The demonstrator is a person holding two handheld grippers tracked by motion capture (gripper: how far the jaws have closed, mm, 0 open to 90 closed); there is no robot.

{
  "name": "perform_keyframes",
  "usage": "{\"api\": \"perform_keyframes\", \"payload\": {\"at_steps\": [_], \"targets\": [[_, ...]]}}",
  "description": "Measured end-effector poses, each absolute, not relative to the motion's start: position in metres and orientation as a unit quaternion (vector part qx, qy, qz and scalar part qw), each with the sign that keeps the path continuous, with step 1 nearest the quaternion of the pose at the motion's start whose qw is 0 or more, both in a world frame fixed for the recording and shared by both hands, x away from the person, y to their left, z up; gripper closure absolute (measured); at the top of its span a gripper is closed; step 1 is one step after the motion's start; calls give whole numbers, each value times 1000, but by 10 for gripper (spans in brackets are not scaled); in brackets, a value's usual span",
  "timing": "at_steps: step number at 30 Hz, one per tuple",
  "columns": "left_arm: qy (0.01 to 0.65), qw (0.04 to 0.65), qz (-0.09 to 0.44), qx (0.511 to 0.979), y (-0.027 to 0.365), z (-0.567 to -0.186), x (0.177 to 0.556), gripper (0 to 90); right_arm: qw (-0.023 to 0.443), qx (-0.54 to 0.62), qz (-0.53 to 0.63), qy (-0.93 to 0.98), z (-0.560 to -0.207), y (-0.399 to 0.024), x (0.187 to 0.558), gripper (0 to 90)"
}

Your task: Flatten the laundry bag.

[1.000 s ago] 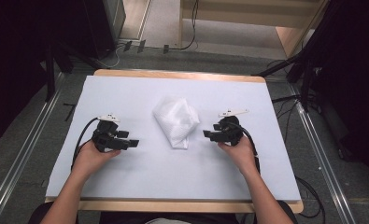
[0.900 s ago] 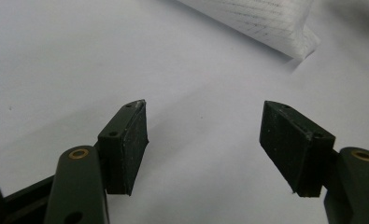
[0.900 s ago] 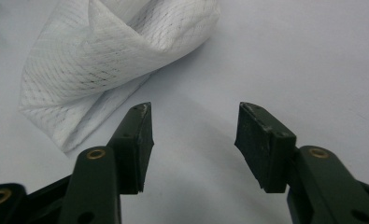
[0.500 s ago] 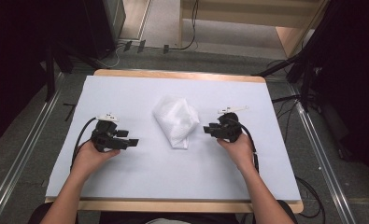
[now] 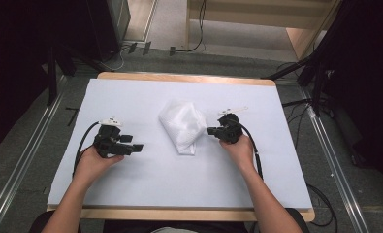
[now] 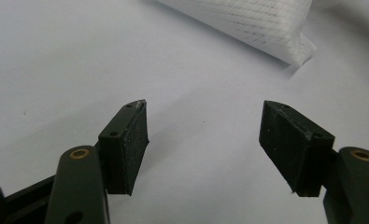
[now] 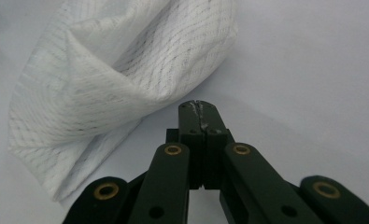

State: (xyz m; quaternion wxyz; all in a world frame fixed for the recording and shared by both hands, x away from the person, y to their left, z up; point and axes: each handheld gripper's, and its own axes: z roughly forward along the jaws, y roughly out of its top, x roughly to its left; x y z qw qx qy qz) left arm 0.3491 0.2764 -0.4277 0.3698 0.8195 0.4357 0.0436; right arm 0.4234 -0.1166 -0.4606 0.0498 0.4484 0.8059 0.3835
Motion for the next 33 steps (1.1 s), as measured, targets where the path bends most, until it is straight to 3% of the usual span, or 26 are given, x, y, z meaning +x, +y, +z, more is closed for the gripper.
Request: {"api": "perform_keyframes", "payload": {"at_steps": [10, 20, 33], "targets": [[441, 372, 45, 816, 281, -427, 349, 334, 37, 442, 392, 806, -464, -103, 430, 900], [447, 369, 46, 813, 286, -426, 346, 334, 50, 415, 427, 802, -444, -92, 421, 900], [469, 368, 54, 801, 301, -426, 336, 334, 32, 367, 450, 813, -427, -59, 409, 900]]}}
